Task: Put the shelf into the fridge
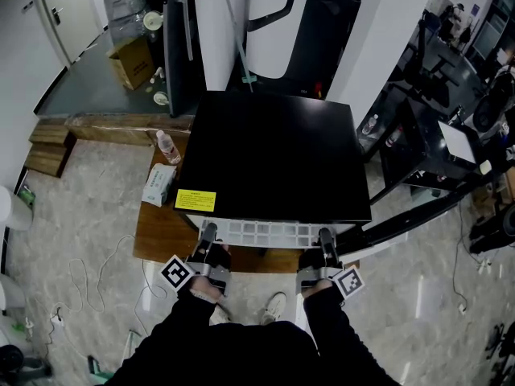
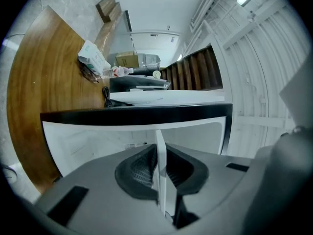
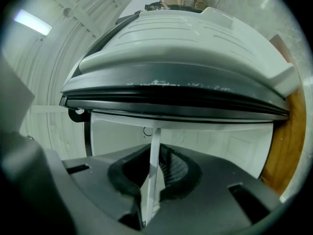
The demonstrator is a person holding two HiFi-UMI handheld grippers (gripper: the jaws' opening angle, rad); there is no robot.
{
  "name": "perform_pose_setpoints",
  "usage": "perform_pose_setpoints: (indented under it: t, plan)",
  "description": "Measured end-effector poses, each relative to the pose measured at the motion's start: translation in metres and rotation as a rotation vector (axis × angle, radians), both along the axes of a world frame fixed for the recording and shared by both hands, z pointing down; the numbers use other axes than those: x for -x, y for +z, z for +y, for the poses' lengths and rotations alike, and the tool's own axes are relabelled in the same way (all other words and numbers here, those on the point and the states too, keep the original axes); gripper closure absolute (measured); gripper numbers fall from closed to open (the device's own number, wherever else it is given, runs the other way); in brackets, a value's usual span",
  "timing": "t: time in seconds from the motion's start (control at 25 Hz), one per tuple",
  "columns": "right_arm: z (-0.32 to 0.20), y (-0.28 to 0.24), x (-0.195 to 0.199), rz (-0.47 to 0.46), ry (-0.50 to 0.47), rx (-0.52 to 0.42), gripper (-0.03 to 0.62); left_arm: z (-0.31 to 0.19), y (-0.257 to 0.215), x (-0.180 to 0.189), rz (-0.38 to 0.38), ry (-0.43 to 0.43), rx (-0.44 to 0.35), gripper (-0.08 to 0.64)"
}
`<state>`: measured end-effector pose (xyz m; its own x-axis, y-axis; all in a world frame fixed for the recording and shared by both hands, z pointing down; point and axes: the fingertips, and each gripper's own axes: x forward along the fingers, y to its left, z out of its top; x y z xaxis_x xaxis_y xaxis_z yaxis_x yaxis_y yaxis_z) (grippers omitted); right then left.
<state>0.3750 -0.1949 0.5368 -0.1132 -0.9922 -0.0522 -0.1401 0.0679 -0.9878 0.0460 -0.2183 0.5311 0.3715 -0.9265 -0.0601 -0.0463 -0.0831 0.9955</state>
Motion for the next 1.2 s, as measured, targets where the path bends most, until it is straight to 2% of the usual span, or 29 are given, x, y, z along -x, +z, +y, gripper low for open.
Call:
perform_pose_setpoints:
  t: [0.48,0.88,1.04,1.08,1.12,1.2]
  plan:
    - [-0.032,0.0,-0.007,0.01,0.136,0.001,0.555,-0.033,-0.004,-0.003,-0.03,-0.136,-0.068,0.522]
    - [-0.055,-0.003,-0.007,0.011,0.203,-0.004,0.555,-0.057,-0.009,-0.002,-0.042,-0.19,-0.104,0.518]
    - [-0.057,-0.005,-0.006,0.057,0.142,-0.029,0.552,-0.056,-0.01,-0.006,-0.052,-0.167,-0.13,0.512]
    - [-0.053,-0.006,-0.003,0.072,0.107,-0.035,0.533,-0.052,-0.011,-0.007,-0.054,-0.152,-0.14,0.511]
    - [-0.048,-0.005,0.003,0.084,0.069,-0.039,0.487,-0.047,-0.01,-0.007,-0.055,-0.135,-0.147,0.495]
    - [-0.029,0.0,0.018,0.101,-0.002,-0.042,0.454,-0.031,-0.005,-0.007,-0.06,-0.096,-0.151,0.438]
